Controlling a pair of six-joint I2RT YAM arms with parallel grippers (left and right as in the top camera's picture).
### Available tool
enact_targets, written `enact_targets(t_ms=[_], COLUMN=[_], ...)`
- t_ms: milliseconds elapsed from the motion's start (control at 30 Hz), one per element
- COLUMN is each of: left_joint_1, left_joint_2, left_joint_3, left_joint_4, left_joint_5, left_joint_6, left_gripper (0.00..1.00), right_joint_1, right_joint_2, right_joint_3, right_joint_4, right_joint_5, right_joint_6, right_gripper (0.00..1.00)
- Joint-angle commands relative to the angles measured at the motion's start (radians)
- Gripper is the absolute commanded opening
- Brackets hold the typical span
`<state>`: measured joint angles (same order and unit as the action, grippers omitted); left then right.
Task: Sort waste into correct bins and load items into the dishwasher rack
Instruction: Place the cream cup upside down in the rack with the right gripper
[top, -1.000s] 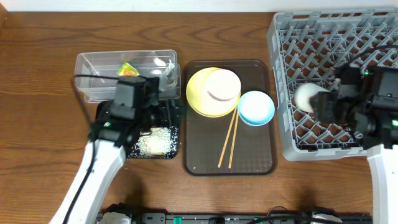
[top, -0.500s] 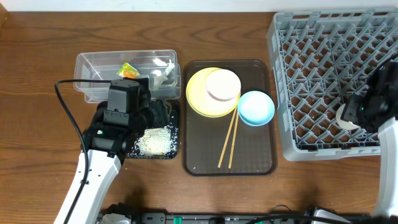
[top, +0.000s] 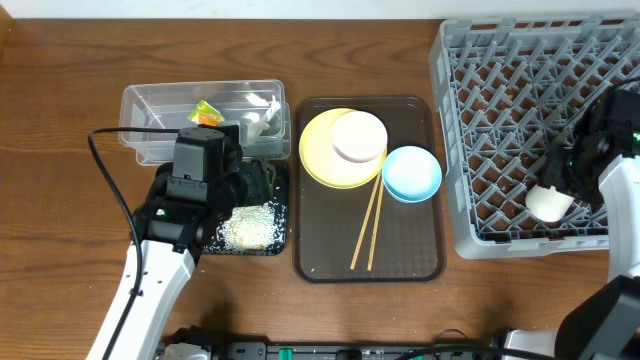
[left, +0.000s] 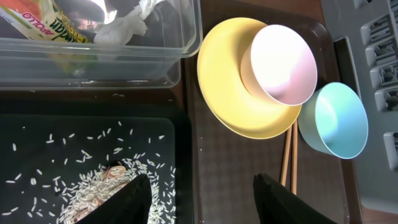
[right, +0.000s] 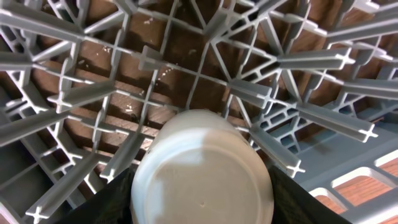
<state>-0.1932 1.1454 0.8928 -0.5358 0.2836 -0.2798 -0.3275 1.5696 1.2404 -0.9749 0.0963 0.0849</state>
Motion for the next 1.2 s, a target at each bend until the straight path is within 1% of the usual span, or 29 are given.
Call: enact_targets(t_ms=[0,133,167,200,233,333,433,567,700,833,1067,1133,1167], left_joint_1=[0.003,0.003,0.003,0.003,0.003,0.003,0.003,0.003,0.003,0.003,0.003,0.003,0.003], left_joint_2=[0.005,0.005,0.005,0.005,0.005,0.005,0.005,0.005,0.005,0.005,0.005,0.005,0.005], left_joint_3=[0.014,0.014,0.014,0.014,0.014,0.014,0.014,0.014,0.014,0.014,0.014,0.014,0.014], left_joint_4=[-0.003,-0.003,-0.003,-0.003,-0.003,-0.003,-0.003,-0.003,-0.003,-0.003,-0.003,-0.003,-0.003], left_joint_5=[-0.012,-0.012,-0.012,-0.012,-0.012,-0.012,-0.012,-0.012,-0.012,-0.012,-0.011,-0.011,-0.011], left_joint_6=[0.016,0.016,0.016,0.016,0.016,0.016,0.016,0.016,0.016,0.016,0.016,0.016,0.016], left_gripper=[0.56,0.56,0.56,0.56,0.56,0.56,0.56,0.56,0.56,0.56,0.56,0.56,0.56], right_joint_1=[-0.008,-0.008,-0.008,-0.008,-0.008,-0.008,-0.008,-0.008,-0.008,-0.007,-0.007,-0.007,-0.007], right_joint_2=[-0.016,-0.021,-0.021,-0.021,-0.025,-0.06,-0.112,-0.18,-0.191,-0.163,-0.066,-0.037,-0.023], right_joint_3=[0.002,0.002,0.002,0.002,0.002,0.006,0.016,0.017,0.016,0.005,0.003,0.003,0.003], right_joint_4=[0.012,-0.018,-0.032,-0.039,-0.043,-0.046,-0.04,-0.015,-0.005,0.015,0.022,0.026,0.03], right_joint_5=[-0.034,-0.041,-0.042,-0.047,-0.054,-0.065,-0.068,-0.067,-0.067,-0.065,-0.04,-0.04,-0.041], right_joint_6=[0.016,0.016,0.016,0.016,0.016,0.016,0.016,0.015,0.015,0.015,0.015,0.015,0.016], right_gripper=[0.26,0.25,0.15,0.08,0.06,0.05,0.02,0.02,0.02,0.01,0.01,0.04,0.07])
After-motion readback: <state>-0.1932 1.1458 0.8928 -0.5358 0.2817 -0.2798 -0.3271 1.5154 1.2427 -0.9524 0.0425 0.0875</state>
